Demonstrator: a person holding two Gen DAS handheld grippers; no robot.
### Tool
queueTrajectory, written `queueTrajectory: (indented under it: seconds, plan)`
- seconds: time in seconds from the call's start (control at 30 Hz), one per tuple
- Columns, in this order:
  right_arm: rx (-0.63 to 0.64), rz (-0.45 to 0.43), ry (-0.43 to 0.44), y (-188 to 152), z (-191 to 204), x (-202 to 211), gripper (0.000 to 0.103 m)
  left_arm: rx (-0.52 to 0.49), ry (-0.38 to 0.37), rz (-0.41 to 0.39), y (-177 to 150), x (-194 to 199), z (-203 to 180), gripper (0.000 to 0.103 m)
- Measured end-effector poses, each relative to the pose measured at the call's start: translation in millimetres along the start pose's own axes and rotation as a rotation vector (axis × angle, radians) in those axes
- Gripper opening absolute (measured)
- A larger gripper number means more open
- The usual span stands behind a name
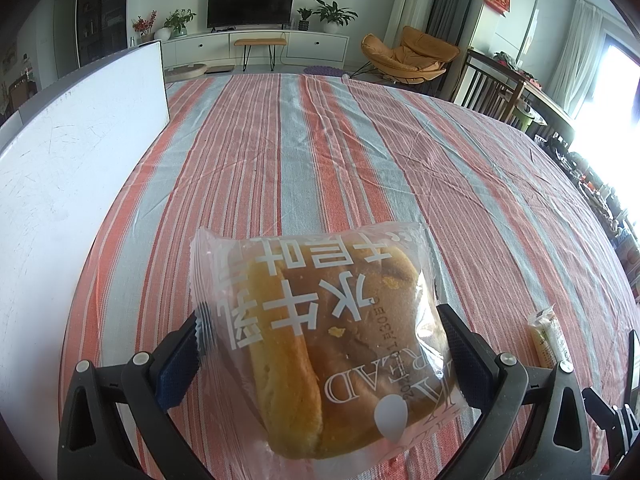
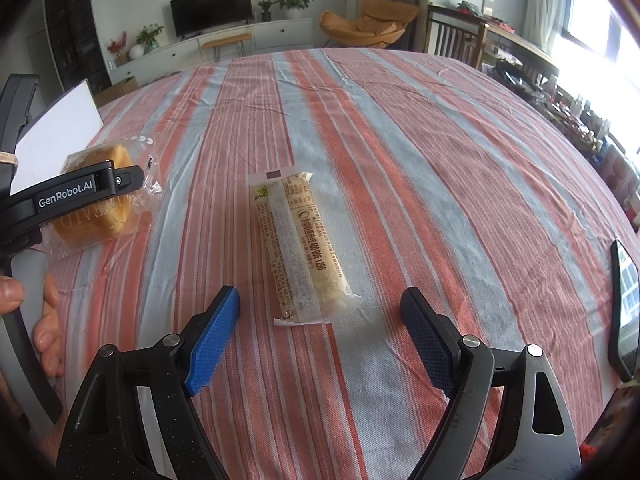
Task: Organize snacks
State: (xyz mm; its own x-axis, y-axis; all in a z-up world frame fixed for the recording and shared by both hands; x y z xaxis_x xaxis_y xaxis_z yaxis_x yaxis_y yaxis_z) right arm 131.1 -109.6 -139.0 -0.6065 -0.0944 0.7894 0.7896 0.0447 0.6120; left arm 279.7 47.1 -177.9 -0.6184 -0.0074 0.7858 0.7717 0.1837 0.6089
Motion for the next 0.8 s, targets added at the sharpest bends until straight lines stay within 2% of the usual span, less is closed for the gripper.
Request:
queueTrajectory:
  seconds: [0.5,0.57,0.67,0.73,0.8]
  plan:
    - [0.000,0.009,0.009,0,0,0,0.088,-0.001,-0.001,-0.002,0,0,-1,0.103]
    - [-0.008,0.048,0.079,5,-1,1,0.087,-0.001,-0.001,-0.002,0,0,0,0.103]
    - [-0.210,0.054,0.297,31,-33,17,0.086,-0.032,-0.032,0.043,1,-2,1,0.103]
    - [-0.304,0.081,0.334,47,-61,25,0.086,-0.032,-0.076,0.101,1,-1,5,0.103]
    - [-0.266,0.163,0.332,54,-67,23,0.087,0.007,-0.111,0.135,1,3,12,0.102]
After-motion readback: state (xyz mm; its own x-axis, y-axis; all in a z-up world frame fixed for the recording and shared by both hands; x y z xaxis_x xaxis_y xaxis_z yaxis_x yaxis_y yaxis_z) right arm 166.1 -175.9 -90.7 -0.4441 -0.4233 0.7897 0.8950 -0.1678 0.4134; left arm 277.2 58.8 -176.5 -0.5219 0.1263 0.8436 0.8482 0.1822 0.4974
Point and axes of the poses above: each gripper's, at about its wrist camera, not at the fingertips, and x roughly against the way its jaws point, z to its left, y to its top, the point moved 8 cm from there along -x, roughly the way its jaws point, and after that the axes turned 4 degrees about y, right-handed, at the moved point
